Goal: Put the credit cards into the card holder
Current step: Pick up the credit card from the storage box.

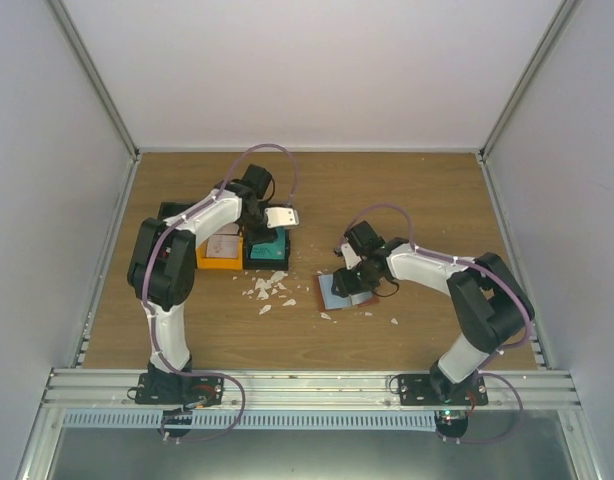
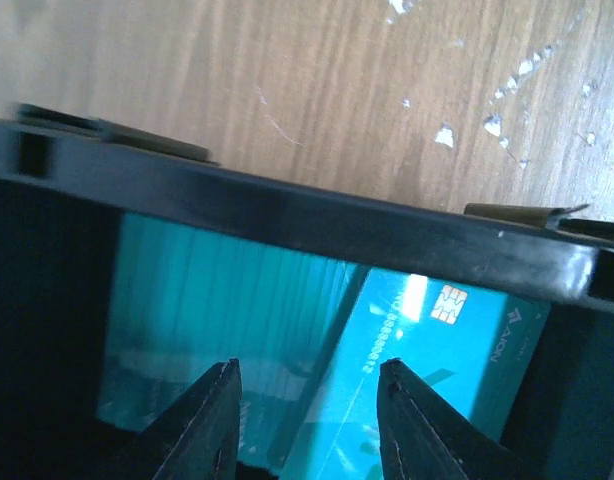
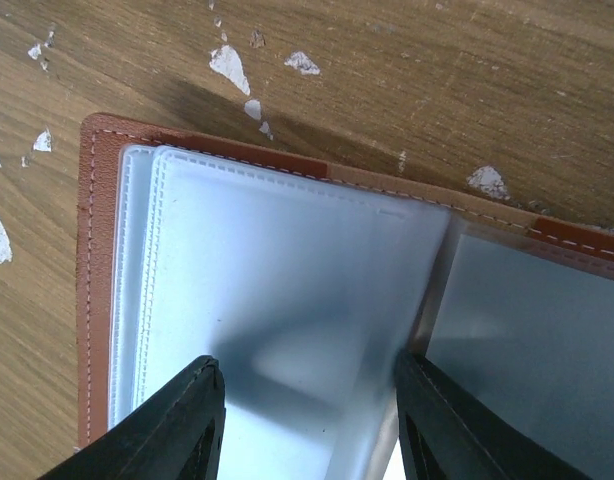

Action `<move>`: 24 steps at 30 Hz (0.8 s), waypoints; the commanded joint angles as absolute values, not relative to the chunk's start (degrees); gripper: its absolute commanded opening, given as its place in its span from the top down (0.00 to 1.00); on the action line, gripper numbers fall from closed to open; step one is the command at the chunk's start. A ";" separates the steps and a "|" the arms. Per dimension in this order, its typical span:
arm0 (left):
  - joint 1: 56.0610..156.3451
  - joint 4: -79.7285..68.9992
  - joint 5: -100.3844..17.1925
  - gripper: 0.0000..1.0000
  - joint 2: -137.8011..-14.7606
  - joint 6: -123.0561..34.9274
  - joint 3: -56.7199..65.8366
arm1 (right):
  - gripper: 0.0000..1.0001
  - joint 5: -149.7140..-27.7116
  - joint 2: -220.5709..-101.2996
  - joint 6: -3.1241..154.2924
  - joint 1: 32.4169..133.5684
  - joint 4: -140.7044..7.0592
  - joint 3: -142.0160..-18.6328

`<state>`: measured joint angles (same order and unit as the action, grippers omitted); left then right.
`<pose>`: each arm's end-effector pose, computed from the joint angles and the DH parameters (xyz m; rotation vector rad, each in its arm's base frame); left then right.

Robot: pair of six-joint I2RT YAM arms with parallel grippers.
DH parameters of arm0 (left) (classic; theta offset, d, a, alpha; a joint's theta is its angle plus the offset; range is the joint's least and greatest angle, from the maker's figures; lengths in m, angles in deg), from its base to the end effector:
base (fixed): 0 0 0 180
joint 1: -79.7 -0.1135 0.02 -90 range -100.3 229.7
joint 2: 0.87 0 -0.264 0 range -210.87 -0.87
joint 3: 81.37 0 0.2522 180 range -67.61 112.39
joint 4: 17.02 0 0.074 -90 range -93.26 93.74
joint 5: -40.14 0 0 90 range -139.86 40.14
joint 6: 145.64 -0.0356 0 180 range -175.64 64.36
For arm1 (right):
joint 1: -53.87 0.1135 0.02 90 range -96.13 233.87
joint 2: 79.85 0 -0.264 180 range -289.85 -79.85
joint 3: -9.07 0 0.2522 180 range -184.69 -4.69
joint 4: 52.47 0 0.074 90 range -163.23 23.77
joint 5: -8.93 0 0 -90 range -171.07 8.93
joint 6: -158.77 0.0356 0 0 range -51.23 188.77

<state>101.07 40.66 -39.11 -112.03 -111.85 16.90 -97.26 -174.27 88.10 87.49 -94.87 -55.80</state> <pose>0.3677 -0.1510 0.2007 1.7644 2.1242 -0.1064 0.2387 0.1706 0.1495 -0.4301 2.8987 0.5805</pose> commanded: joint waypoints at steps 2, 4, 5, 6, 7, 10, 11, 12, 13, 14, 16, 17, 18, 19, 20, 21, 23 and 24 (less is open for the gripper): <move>102.63 44.19 -40.33 0.60 -115.67 -112.95 19.22 | 0.51 -97.80 -176.25 87.12 86.26 -93.77 -55.80; 102.88 44.85 -39.99 0.61 -116.27 -113.02 19.68 | 0.51 -97.81 -176.20 87.14 86.09 -93.54 -55.55; 103.03 45.29 -39.75 0.61 -116.54 -112.99 19.93 | 0.51 -97.85 -176.25 87.17 85.97 -93.36 -55.44; 103.12 45.68 -39.53 0.61 -116.78 -112.96 20.05 | 0.51 -97.95 -176.22 87.30 85.93 -93.22 -55.35; 103.22 45.94 -39.61 0.61 -116.99 -112.88 20.03 | 0.51 -97.97 -176.19 87.32 85.89 -93.10 -55.31; 103.47 46.11 -41.40 0.59 -118.31 -112.57 20.01 | 0.51 -97.97 -176.25 87.49 85.91 -92.80 -55.31; 103.52 46.80 -41.96 0.58 -119.27 -112.33 20.53 | 0.51 -97.95 -176.31 87.49 85.88 -92.73 -55.45; 103.54 47.94 -42.22 0.59 -120.31 -112.07 21.09 | 0.51 -97.78 -176.42 87.45 85.89 -92.69 -55.60; 103.55 48.20 -42.30 0.59 -120.61 -111.72 21.21 | 0.51 -97.67 -176.51 87.36 85.93 -92.68 -55.68; 103.52 48.24 -42.13 0.59 -120.75 -111.64 20.98 | 0.51 -97.50 -176.59 87.31 85.87 -92.72 -55.73; 103.52 48.40 -41.58 0.61 -120.63 -111.70 20.58 | 0.51 -97.06 -176.60 87.30 85.78 -92.77 -55.74; 103.59 48.49 -41.34 0.63 -120.42 -111.76 20.48 | 0.51 -96.97 -176.62 87.27 85.75 -92.77 -55.74; 103.53 48.57 -41.15 0.65 -120.14 -111.76 20.52 | 0.51 -96.84 -176.62 87.31 85.77 -92.77 -55.82; 103.54 48.71 -40.96 0.67 -119.82 -111.75 20.54 | 0.51 -96.79 -176.67 87.28 85.79 -92.77 -55.82; 103.58 48.87 -40.79 0.70 -119.41 -111.72 20.52 | 0.51 -96.74 -176.63 87.31 85.77 -92.69 -55.91; 103.62 49.17 -40.60 0.72 -119.04 -111.92 20.54 | 0.51 -96.72 -176.62 87.30 85.81 -92.66 -55.86; 103.71 50.09 -40.59 0.76 -118.36 -111.98 20.55 | 0.51 -96.60 -176.69 87.30 85.78 -92.68 -56.00; 103.71 50.54 -40.78 0.77 -118.04 -111.80 20.54 | 0.51 -96.51 -176.75 87.28 85.76 -92.64 -55.97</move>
